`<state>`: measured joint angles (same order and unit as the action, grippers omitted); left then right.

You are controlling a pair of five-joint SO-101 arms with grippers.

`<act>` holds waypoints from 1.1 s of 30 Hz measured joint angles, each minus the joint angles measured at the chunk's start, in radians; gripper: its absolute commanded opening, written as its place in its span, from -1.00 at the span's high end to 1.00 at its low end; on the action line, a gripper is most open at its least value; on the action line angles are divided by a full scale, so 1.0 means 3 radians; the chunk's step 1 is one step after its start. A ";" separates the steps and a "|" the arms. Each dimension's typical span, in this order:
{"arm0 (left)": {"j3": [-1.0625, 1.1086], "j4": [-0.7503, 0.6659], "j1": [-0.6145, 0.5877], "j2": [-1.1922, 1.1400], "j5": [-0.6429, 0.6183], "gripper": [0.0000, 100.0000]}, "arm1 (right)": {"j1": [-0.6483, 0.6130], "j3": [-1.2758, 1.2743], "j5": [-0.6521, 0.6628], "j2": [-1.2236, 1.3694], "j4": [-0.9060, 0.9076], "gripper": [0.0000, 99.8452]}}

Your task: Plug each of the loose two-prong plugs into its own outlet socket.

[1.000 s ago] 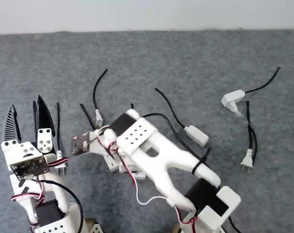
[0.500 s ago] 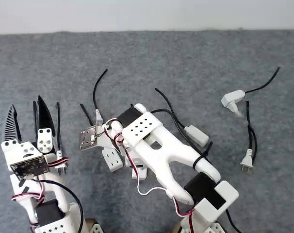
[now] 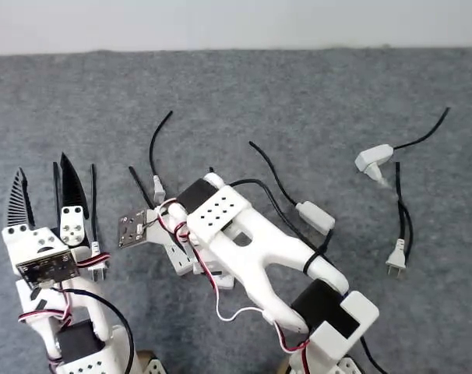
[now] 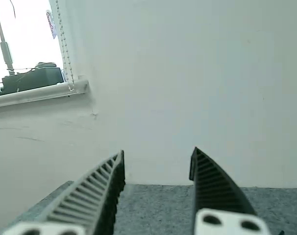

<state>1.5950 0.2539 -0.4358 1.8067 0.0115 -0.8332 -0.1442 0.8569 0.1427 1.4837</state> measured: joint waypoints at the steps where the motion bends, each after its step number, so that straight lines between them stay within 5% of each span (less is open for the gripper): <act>1: 0.0000 0.0000 0.0000 0.0000 0.0000 0.55 | 0.0000 0.0000 0.0000 0.0000 0.0000 0.98; 33: 0.0066 0.0000 0.0066 0.0000 -0.0005 0.55 | -0.0087 -0.0885 -0.0041 -0.0189 -0.0941 0.98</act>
<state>1.6149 0.2539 -0.4158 1.8067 0.0100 -0.8592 -0.4097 0.8447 0.0859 1.2014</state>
